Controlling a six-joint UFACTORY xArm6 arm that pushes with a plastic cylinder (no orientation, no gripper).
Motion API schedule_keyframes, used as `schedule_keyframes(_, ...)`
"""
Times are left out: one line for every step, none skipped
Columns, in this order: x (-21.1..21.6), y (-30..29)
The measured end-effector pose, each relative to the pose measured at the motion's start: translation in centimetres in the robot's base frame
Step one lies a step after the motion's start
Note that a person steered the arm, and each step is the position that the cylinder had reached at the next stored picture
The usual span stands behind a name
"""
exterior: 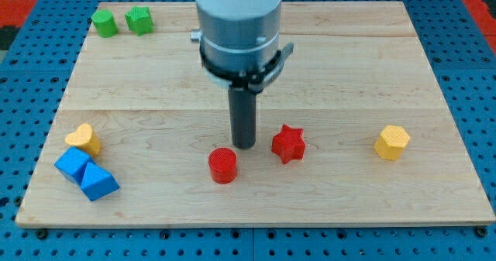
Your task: Move the red star to the red circle
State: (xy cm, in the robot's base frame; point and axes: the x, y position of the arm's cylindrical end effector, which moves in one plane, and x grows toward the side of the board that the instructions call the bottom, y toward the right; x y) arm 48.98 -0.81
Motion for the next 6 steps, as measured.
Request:
schedule_keyframes(-2.4,1.6)
schedule_keyframes(-2.2,5.2)
schedule_keyframes(-0.4,9.7)
schedule_keyframes(1.5,10.8)
schedule_keyframes(1.4,7.7)
schedule_keyframes(1.2,5.5)
